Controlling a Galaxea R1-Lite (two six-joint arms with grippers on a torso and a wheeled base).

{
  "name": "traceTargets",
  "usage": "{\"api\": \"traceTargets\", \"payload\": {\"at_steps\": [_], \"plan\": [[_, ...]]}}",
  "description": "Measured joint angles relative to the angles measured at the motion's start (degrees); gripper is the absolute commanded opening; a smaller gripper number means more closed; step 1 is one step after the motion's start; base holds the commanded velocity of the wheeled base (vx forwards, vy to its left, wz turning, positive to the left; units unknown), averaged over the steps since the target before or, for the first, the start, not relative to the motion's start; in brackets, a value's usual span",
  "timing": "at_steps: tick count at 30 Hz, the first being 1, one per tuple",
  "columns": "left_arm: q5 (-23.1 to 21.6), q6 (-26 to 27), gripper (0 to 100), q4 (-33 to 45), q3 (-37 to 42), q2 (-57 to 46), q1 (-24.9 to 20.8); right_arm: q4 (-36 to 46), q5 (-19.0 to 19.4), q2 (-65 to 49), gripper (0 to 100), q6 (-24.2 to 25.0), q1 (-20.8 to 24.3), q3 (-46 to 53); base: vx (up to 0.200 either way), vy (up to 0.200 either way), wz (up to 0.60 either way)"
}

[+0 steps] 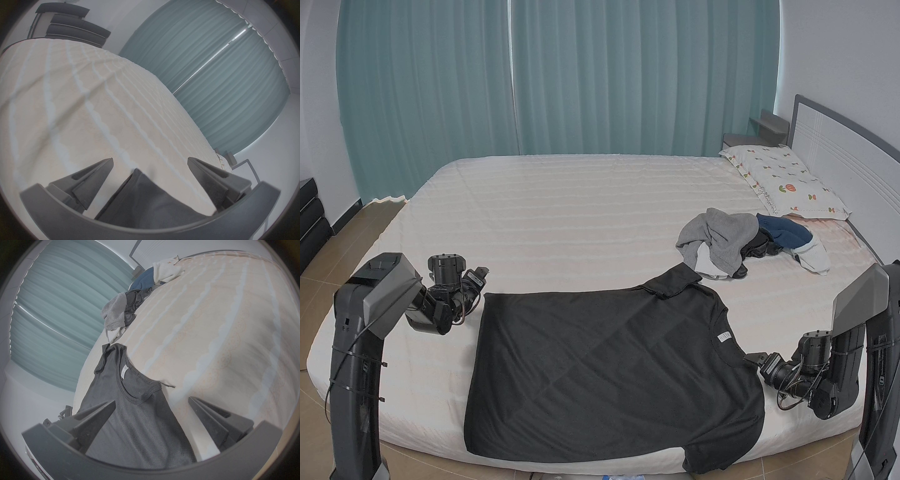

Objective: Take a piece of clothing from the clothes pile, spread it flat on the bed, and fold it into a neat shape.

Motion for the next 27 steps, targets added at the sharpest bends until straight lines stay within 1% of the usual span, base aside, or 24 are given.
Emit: {"api": "traceTargets", "payload": {"at_steps": [4,8,13,16,19,23,26,27], "plan": [[-1.2,-1.0,100,-1.2,10.3,-6.0,0.0,0.0,0.0,0.0,100,0.0,0.0,0.0,0.0,0.0,0.0],[-2.9,-3.0,100,-3.3,21.7,-12.2,-0.5,0.0,0.0,0.0,100,0.0,0.0,0.0,0.0,0.0,0.0],[-4.5,-5.9,100,-9.7,37.1,-19.3,-2.4,0.0,0.0,0.0,100,0.0,-0.1,0.0,-0.2,0.0,0.0],[-5.0,-6.9,100,-13.9,44.4,-22.1,-3.8,0.0,0.0,0.0,100,0.0,-0.1,0.0,-0.2,0.0,0.0],[-5.7,-7.9,100,-20.1,53.0,-24.6,-5.5,0.0,0.0,0.0,100,0.0,-0.1,0.1,-0.2,0.0,0.0],[-6.4,-8.9,100,-31.4,64.7,-26.7,-7.6,0.0,0.0,-0.1,100,0.1,-0.1,0.3,-0.2,0.0,0.0],[-6.6,-9.2,100,-39.2,70.6,-26.7,-8.7,0.0,0.0,-0.1,100,0.2,-0.1,0.6,-0.2,0.0,0.0],[-6.7,-9.2,100,-41.5,72.3,-26.4,-9.1,0.0,0.0,-0.2,100,0.2,-0.1,0.7,0.0,0.0,0.0]]}}
